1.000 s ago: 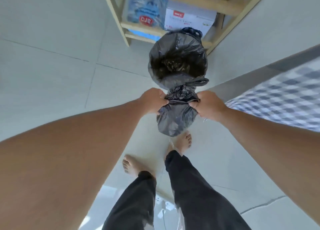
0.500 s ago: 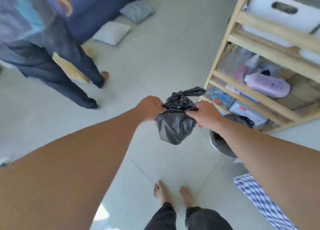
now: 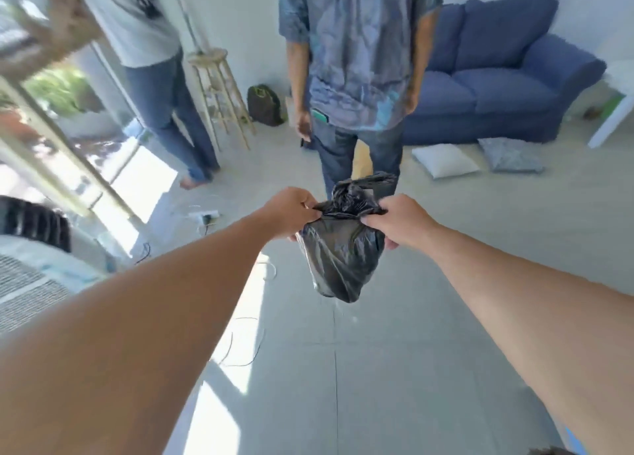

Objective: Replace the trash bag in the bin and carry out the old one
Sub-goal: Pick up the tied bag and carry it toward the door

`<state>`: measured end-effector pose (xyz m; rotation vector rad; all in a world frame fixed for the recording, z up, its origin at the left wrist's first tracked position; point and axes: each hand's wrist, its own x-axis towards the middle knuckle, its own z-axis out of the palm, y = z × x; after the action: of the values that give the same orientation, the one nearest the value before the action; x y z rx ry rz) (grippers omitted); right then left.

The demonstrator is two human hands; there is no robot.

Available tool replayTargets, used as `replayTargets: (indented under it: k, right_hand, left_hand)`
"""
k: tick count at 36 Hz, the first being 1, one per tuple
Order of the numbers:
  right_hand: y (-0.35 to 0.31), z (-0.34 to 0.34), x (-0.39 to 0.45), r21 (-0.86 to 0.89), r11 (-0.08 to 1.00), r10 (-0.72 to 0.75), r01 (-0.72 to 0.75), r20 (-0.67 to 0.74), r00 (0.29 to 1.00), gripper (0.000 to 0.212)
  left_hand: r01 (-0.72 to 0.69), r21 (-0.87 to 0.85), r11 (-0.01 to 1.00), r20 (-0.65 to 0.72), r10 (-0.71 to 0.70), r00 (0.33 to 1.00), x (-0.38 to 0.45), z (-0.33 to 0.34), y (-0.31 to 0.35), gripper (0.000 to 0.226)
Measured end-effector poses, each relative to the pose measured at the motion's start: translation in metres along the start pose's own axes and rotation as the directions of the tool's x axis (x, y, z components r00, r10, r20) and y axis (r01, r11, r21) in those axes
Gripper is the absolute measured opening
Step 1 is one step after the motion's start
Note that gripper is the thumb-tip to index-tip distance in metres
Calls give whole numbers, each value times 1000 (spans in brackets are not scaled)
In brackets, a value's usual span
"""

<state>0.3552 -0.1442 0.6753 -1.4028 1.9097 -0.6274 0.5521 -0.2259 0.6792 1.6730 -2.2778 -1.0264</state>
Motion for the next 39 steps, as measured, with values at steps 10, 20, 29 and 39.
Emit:
replayTargets:
  k: [10, 20, 29, 39]
  right_hand:
    - [-195, 154, 25, -77, 938, -298, 337, 311, 902, 18]
    - [-380, 368, -14, 39, 835, -479, 549, 541, 691, 23]
    - [-494, 528, -74, 98, 759, -535, 643, 656, 532, 19]
    - [-592, 700, -127, 176, 632, -523, 754, 815, 248, 12]
  left_hand:
    - [229, -187, 955, -274, -274, 922, -109, -136, -191, 12]
    - [391, -402, 828, -400, -543, 739, -272, -245, -400, 13]
    - [430, -519, 738, -397, -654, 643, -407, -291, -527, 22]
    - [528, -627, 572, -411, -819, 400, -515, -292, -663, 13]
